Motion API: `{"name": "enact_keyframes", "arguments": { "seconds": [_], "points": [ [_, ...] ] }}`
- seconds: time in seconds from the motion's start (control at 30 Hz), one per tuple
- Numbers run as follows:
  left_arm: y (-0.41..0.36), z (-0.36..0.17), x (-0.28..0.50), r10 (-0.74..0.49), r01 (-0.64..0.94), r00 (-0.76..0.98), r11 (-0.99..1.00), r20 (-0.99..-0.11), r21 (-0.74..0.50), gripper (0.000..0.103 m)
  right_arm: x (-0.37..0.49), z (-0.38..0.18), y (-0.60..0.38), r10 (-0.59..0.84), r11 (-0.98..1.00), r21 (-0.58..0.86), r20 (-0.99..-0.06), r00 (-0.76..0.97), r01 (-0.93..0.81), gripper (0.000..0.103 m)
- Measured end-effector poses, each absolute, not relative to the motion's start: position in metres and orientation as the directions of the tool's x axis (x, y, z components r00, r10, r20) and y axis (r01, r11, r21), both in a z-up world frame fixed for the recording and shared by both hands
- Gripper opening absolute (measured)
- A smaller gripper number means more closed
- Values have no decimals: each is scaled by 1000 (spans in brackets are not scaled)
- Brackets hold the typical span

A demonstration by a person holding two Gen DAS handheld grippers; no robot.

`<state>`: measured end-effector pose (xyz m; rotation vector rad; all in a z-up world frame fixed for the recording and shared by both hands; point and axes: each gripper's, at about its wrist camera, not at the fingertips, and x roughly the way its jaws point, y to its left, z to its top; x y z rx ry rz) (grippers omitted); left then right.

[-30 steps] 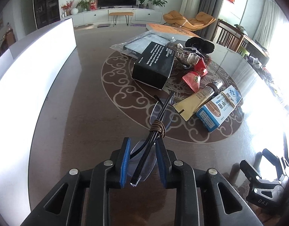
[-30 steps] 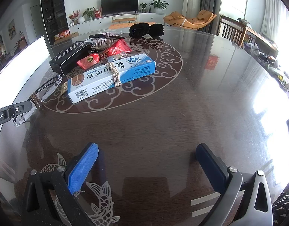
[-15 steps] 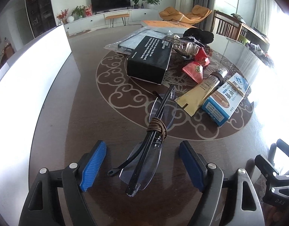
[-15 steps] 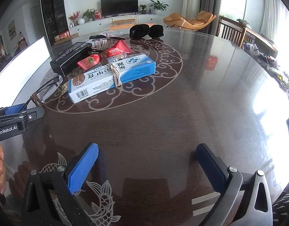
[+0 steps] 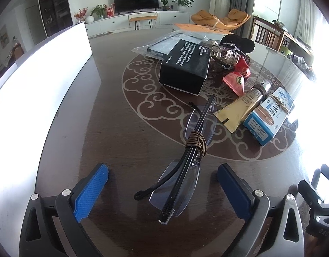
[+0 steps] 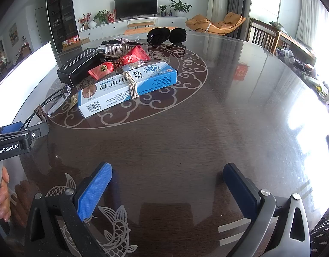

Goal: Organize objects
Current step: 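Lift the eyeglasses with the left gripper away from the pile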

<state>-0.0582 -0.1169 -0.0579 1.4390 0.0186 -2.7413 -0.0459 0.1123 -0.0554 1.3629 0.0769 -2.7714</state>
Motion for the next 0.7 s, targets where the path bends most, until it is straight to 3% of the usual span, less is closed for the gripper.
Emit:
{"name": "enact_keyframes", "arguments": {
  "seconds": [0.43, 0.57, 0.7],
  "points": [
    [-130, -59, -60, -54, 88, -576, -996, -815, 4, 103, -51, -54, 114, -42, -996, -13, -815, -578, 92, 103],
    [-129, -59, -60, -58, 92, -578, -996, -814, 5, 103, -64, -38, 104, -177, -984, 145, -794, -582, 102, 103],
    [-129, -59, -60, -57, 92, -578, -996, -814, 5, 103, -109, -15, 72, -155, -988, 132, -768, -621, 82, 103]
  ]
}}
